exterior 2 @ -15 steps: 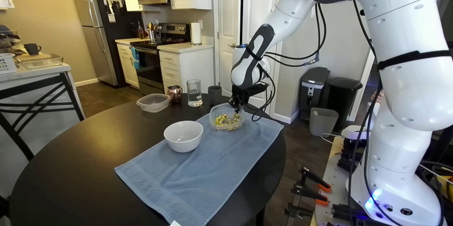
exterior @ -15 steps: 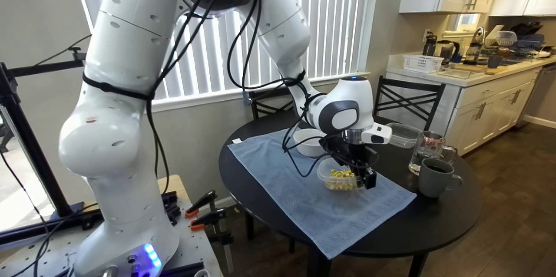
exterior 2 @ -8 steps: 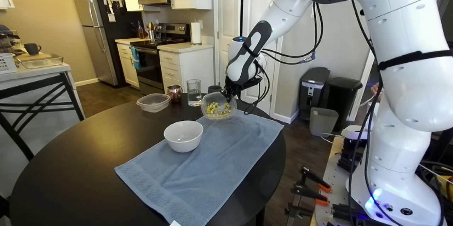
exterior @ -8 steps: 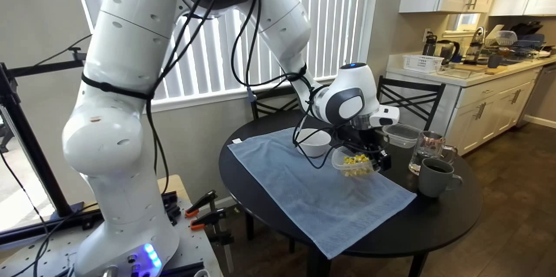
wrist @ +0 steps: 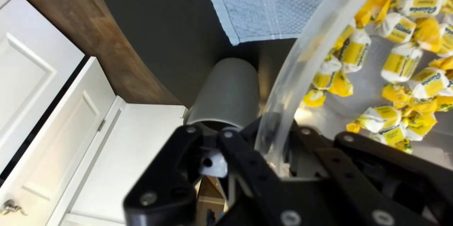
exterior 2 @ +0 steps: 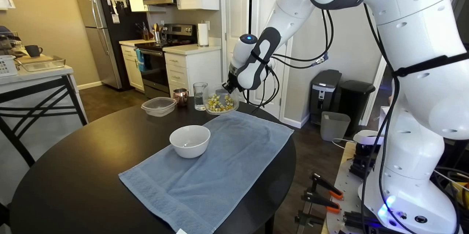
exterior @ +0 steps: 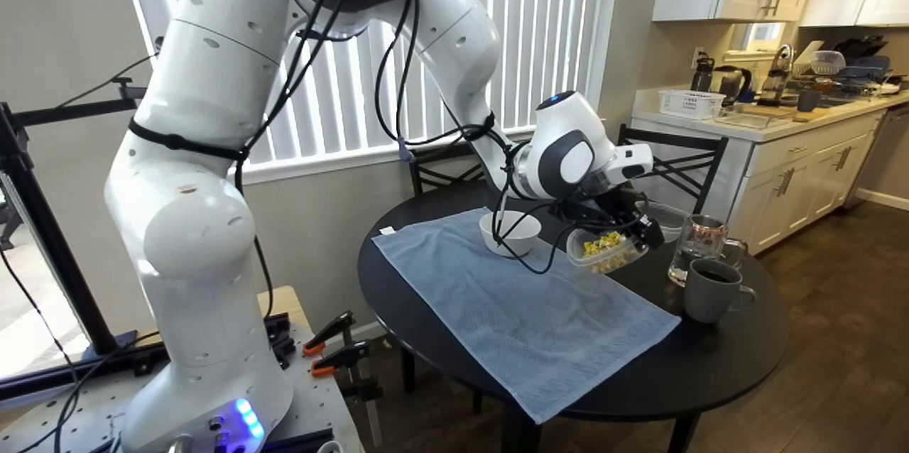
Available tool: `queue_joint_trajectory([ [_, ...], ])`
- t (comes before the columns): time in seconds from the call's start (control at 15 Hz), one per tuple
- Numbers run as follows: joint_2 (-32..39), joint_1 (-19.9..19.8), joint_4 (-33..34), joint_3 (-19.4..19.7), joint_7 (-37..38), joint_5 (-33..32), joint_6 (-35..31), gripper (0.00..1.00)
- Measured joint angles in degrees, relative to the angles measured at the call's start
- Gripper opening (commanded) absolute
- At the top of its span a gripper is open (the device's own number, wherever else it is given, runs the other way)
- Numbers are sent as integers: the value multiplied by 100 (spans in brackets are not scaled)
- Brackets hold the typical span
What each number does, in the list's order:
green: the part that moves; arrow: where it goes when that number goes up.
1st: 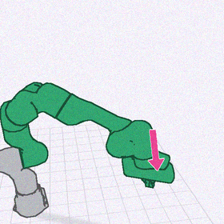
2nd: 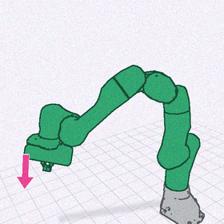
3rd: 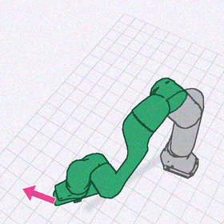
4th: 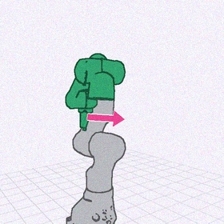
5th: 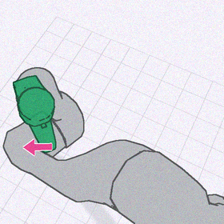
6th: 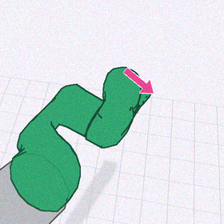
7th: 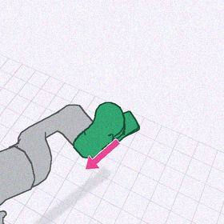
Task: Pour out the contents of the bowl onto the towel
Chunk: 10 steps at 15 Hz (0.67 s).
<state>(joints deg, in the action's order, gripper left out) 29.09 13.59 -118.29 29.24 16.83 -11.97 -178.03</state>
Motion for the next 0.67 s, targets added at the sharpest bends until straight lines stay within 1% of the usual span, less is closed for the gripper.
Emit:
queue_joint_trajectory([
  [0.47, 456, 1293, 5, 1020, 551, 55, -658, 2],
  [0.67, 608, 1869, 6, 1519, 729, 119, -998, 2],
])
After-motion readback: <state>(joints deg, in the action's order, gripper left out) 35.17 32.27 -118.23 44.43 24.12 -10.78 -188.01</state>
